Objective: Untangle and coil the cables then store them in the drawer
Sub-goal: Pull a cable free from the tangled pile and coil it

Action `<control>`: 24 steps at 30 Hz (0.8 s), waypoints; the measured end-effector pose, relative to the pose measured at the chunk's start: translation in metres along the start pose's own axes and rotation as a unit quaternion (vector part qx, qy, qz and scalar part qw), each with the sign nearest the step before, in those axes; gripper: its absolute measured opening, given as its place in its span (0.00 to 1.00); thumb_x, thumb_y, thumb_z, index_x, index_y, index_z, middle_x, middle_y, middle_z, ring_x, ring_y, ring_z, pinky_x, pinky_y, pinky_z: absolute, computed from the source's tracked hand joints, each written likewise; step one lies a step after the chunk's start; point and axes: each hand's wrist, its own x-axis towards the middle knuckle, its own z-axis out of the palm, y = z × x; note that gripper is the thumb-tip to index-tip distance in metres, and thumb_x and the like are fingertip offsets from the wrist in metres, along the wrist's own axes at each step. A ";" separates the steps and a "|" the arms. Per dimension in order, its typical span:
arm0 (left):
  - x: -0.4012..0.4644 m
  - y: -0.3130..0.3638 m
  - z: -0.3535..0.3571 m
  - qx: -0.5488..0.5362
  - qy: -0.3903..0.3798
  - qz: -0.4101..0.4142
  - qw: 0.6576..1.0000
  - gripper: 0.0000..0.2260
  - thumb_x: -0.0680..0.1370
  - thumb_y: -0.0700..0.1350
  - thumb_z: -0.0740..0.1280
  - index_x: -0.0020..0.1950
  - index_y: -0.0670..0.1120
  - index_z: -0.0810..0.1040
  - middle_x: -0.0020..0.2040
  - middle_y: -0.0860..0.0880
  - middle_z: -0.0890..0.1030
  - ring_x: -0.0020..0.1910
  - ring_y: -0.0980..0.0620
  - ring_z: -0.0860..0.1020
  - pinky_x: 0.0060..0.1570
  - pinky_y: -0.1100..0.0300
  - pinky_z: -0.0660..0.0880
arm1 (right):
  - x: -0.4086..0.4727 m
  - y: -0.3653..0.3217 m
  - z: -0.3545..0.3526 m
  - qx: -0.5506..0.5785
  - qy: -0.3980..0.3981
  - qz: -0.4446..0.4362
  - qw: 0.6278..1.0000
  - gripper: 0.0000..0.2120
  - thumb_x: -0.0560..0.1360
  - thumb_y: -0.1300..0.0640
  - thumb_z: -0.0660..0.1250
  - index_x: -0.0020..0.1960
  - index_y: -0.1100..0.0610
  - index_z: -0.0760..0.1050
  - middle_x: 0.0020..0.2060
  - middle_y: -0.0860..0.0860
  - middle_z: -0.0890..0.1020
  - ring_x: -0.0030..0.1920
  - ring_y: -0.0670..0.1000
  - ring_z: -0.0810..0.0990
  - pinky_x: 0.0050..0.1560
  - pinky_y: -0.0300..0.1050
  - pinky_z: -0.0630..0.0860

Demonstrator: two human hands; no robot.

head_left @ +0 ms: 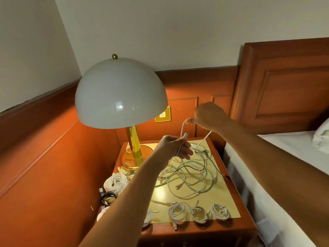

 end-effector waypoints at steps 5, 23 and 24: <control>0.016 -0.003 -0.002 0.014 0.093 -0.024 0.995 0.16 0.83 0.43 0.59 0.41 0.37 0.79 0.31 0.46 0.83 0.28 0.51 0.81 0.30 0.62 0.76 | -0.011 -0.019 -0.027 0.032 0.015 -0.066 0.997 0.15 0.78 0.46 0.66 0.47 0.58 0.80 0.39 0.49 0.78 0.42 0.50 0.76 0.46 0.47 0.74; 0.032 0.002 0.008 -0.430 0.106 -0.043 0.896 0.15 0.76 0.35 0.49 0.44 0.37 0.75 0.33 0.43 0.78 0.30 0.48 0.78 0.38 0.59 0.73 | -0.092 -0.030 0.139 0.548 -0.155 0.171 0.804 0.28 0.77 0.37 0.58 0.40 0.62 0.79 0.26 0.53 0.74 0.27 0.48 0.70 0.36 0.41 0.71; 0.033 0.005 0.007 -0.425 0.107 -0.037 0.898 0.14 0.75 0.36 0.49 0.44 0.37 0.74 0.32 0.43 0.77 0.29 0.48 0.76 0.37 0.59 0.71 | -0.086 -0.025 0.142 0.552 -0.164 0.169 0.800 0.25 0.79 0.41 0.58 0.43 0.60 0.80 0.27 0.51 0.71 0.28 0.48 0.67 0.36 0.40 0.69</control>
